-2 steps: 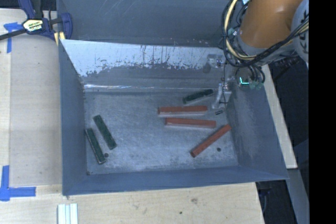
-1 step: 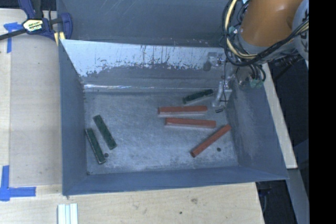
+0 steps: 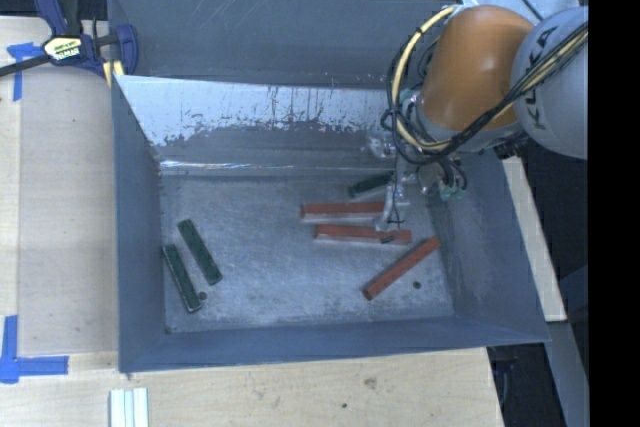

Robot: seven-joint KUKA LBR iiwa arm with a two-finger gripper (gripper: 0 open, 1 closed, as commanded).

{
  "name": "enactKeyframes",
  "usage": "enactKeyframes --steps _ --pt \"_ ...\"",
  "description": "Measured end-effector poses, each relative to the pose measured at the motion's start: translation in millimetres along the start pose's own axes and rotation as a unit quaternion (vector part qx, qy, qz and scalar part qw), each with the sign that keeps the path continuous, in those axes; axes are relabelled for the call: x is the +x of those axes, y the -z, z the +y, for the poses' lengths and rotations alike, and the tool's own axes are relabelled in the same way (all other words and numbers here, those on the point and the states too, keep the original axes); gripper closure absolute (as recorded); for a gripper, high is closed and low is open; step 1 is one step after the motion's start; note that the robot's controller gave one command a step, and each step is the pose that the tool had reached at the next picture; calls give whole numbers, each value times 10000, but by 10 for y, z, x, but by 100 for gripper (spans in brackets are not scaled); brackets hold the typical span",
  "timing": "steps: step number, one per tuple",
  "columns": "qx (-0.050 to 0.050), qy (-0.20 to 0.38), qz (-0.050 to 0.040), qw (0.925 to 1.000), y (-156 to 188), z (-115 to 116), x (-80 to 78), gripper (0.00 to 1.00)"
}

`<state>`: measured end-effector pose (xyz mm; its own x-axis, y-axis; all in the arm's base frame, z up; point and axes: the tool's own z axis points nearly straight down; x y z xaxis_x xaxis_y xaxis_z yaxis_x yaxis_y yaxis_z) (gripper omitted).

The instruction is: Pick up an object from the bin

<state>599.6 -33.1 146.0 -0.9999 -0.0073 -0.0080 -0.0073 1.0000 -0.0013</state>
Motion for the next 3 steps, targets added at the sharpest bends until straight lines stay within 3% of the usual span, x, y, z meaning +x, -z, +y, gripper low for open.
enactKeyframes --steps 1,2,3 --pt "-3 -1160 13 9932 -479 23 54 0" --pt "-8 -578 33 9983 -712 -29 -208 100" --pt "-8 -577 33 9983 -711 -29 -208 100"
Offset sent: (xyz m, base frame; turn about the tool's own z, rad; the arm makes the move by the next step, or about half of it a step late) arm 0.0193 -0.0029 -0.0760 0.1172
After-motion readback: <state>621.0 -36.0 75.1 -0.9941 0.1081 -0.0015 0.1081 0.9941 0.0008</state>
